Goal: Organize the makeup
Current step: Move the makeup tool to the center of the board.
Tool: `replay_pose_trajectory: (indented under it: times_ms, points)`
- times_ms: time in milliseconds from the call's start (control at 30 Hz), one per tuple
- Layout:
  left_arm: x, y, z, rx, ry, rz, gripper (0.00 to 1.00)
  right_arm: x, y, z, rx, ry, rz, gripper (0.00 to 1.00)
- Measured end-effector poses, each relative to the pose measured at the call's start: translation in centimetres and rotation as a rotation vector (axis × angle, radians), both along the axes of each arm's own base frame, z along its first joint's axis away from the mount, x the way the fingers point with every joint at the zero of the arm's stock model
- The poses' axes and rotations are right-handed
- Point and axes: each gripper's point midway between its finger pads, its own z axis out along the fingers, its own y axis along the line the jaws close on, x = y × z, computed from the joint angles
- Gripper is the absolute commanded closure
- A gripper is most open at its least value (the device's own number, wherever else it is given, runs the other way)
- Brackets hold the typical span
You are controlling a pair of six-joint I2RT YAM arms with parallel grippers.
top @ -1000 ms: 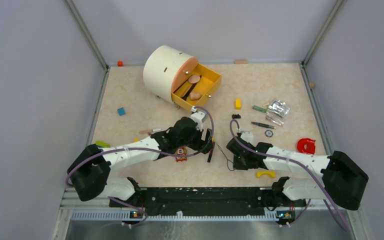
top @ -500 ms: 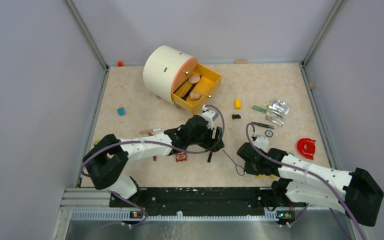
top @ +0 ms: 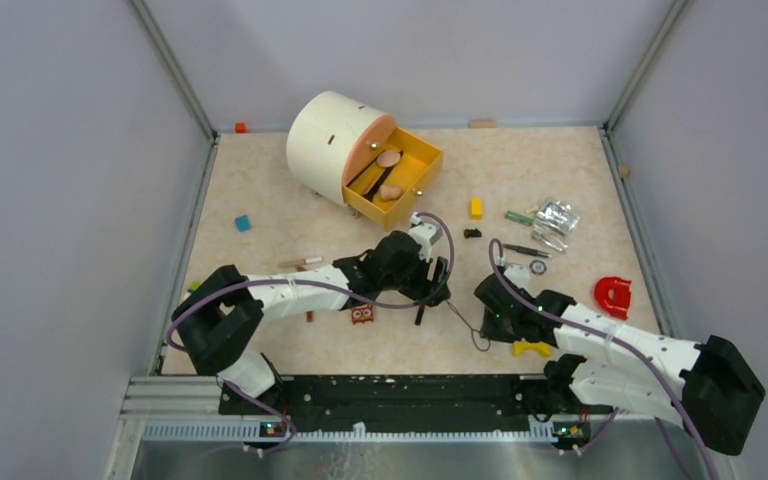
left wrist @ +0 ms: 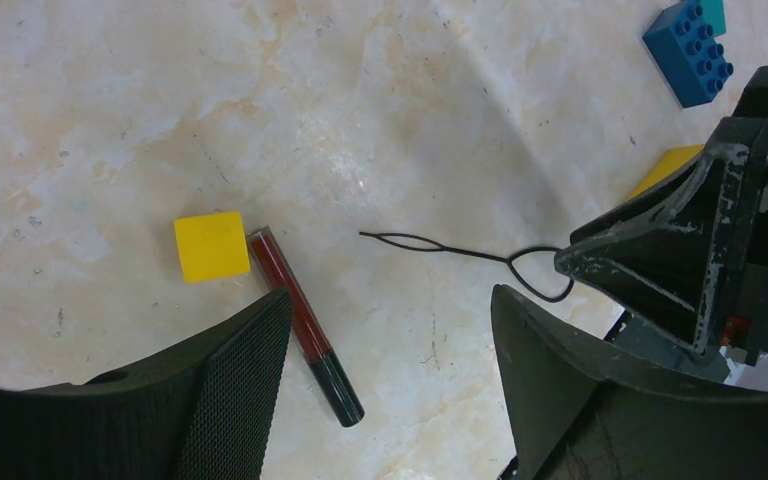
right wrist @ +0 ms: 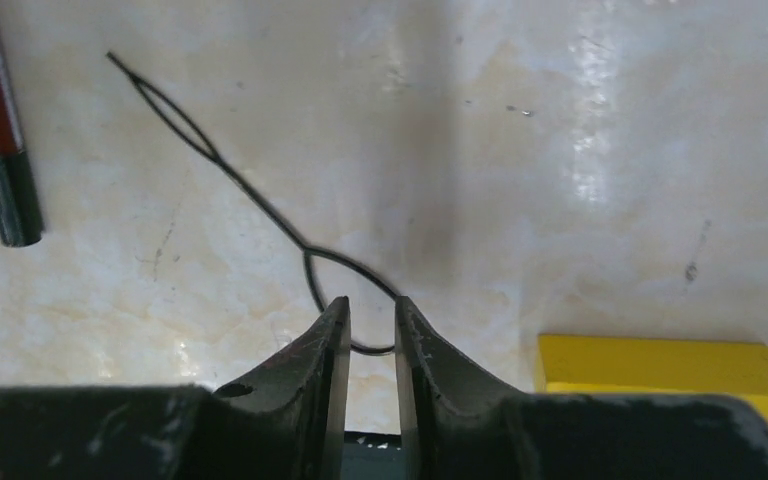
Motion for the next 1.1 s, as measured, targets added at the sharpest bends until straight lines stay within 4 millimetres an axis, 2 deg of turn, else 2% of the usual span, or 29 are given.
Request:
replay_pose_trajectory:
  times_ms: [167, 300, 400, 533, 667, 800, 867, 967, 1100]
  points:
    - [0.0, 0.8, -0.5, 0.026, 0.004, 0.034, 0.22, 0.5, 2.1, 0.4, 0.07, -0.016, 0.088, 0.63]
    - [0.0, 3.3, 0.1, 0.043, -0.025, 0.118, 0.2, 0.7, 2.5, 0.3, 0.051, -0.017, 0.138, 0.54]
    - [0.5, 5.5, 2.5, 0.026, -0.082, 0.21, 0.2, 1.3, 2.8, 0.5, 0.008, -0.008, 0.169, 0.51]
    - [1.6, 7.9, 7.1, -0.048, -0.182, 0.342, 0.19, 2.3, 3.1, 0.6, -0.057, 0.006, 0.196, 0.51]
    - [2.2, 11.0, 9.9, -0.102, -0.253, 0.488, 0.16, 2.3, 3.0, -0.2, -0.113, 0.038, 0.226, 0.52]
    - [2.4, 13.9, 10.5, -0.098, -0.29, 0.596, 0.15, 1.9, 2.5, -1.0, -0.151, 0.073, 0.24, 0.52]
    - [2.5, 14.6, 10.5, -0.087, -0.3, 0.625, 0.15, 1.7, 2.3, -1.4, -0.167, 0.091, 0.243, 0.52]
    - [2.7, 15.2, 10.2, -0.062, -0.307, 0.651, 0.15, 1.7, 2.4, -1.4, -0.167, 0.098, 0.251, 0.52]
    - [2.8, 15.4, 9.5, -0.035, -0.3, 0.66, 0.15, 1.5, 2.4, -1.5, -0.171, 0.109, 0.258, 0.59]
